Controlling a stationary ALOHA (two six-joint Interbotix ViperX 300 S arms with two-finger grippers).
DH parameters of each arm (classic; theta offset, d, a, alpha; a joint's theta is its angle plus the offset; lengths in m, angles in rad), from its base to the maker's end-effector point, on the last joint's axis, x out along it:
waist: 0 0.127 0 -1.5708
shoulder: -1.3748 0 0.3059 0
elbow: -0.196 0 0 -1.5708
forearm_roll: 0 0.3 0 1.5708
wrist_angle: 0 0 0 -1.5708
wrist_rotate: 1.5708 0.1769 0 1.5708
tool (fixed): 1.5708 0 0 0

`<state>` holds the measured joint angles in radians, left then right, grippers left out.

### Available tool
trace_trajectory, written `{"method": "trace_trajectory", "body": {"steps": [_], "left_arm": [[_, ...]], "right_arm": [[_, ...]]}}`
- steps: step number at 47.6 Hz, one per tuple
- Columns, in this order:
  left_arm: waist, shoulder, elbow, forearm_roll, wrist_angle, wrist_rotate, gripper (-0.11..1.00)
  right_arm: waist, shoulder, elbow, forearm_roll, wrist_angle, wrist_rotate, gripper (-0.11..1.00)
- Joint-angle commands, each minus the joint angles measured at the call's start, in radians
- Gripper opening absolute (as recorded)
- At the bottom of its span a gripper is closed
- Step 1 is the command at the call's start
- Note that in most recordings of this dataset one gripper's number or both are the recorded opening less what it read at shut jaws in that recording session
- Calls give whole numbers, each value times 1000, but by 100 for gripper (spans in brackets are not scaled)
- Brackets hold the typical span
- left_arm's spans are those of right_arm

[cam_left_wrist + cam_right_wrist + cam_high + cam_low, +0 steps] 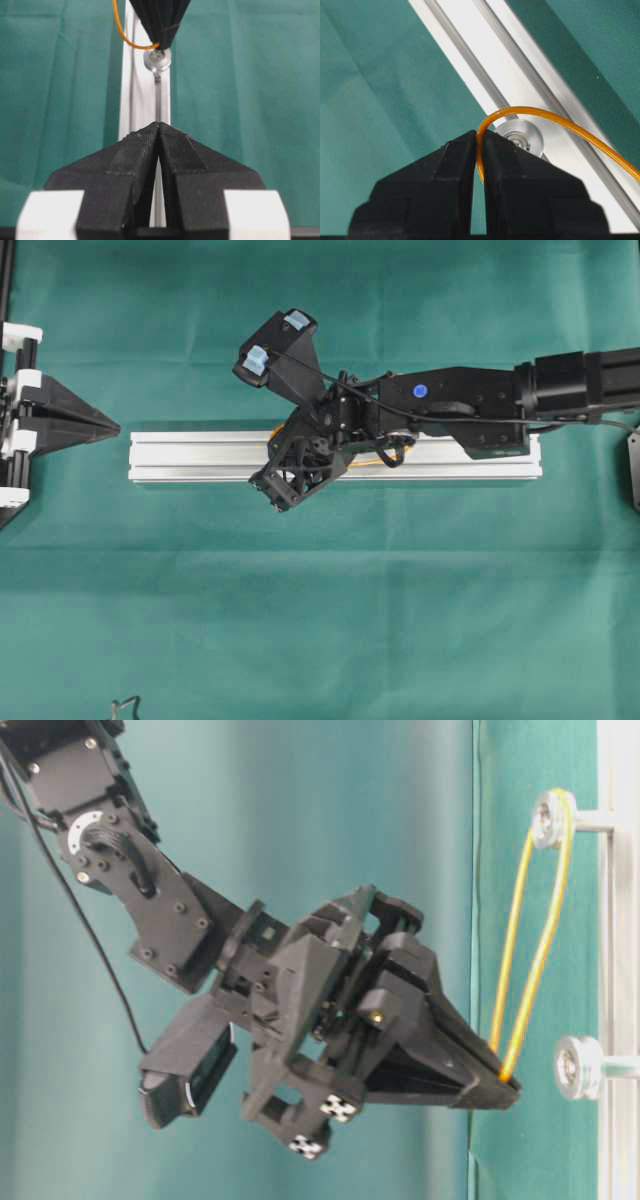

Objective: Hook the rubber onto the shaft.
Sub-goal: 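Stretch the band leftward and hook it over the left silver knob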

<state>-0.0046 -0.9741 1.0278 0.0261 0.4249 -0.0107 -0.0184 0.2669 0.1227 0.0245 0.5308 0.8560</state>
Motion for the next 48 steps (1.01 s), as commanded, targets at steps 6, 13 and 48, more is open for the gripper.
{"method": "trace_trajectory", "body": {"steps": [6, 13, 48], "left_arm": [[-3, 8, -26, 3, -5, 0, 0], [-3, 8, -26, 3, -5, 0, 0], [-2, 8, -26, 3, -3, 0, 0]], "right_arm": [[-6, 2, -41, 11, -12, 0, 7], [-9, 17, -57, 17, -11, 0, 7], [-17, 75, -81, 137, -37, -2, 7]]}}
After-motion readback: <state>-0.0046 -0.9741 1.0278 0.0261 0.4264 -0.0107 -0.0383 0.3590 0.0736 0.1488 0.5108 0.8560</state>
